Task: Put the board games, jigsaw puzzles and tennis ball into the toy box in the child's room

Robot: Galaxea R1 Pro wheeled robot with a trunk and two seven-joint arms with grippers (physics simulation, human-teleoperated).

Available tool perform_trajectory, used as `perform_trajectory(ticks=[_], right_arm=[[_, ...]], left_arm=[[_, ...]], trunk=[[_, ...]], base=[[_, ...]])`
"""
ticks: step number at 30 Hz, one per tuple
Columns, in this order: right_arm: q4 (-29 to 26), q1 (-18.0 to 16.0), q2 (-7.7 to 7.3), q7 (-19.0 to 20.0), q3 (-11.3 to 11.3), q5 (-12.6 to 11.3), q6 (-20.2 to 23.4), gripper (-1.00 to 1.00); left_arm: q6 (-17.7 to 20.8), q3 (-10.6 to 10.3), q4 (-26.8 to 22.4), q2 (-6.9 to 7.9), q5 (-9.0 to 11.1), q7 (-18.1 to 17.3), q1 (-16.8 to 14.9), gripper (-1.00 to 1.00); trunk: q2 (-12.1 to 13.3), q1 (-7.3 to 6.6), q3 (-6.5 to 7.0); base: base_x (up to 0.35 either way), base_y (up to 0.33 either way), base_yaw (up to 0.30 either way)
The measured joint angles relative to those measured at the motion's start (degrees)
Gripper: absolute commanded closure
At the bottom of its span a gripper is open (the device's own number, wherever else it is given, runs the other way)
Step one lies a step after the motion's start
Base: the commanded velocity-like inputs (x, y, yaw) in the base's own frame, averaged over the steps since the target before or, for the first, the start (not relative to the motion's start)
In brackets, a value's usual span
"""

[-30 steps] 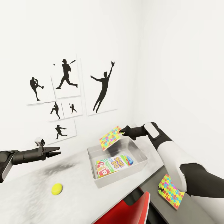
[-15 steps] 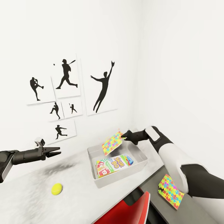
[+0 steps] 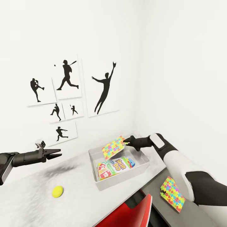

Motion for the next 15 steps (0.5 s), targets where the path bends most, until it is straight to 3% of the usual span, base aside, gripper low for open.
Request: perform_trajectory(ticks=[5,9,15], right_arm=[[0.10,0.10,-0.18,0.43,-0.07,0.85,0.20,1.00],[2.13,0.11,-0.15,0.49,0.57,2.91,0.54,1.00],[4.95,0.10,0.07,0.65,1.07,3.25,0.49,1.00]], left_arm=[[0.02,0.03,0.00,0.05,0.01,0.00,0.00,-1.00],[0.02,0.04,0.00,0.06,0.00,0.00,0.00,-1.00],[0.02,0.04,0.00,0.04,-0.01,0.00,0.00,-1.00]], trunk=[[0.00,0.00,0.00],[0.00,0.00,0.00],[0.00,0.00,0.00]], base=[[0.000,0.000,0.000],[0.000,0.000,0.000],[0.000,0.000,0.000]])
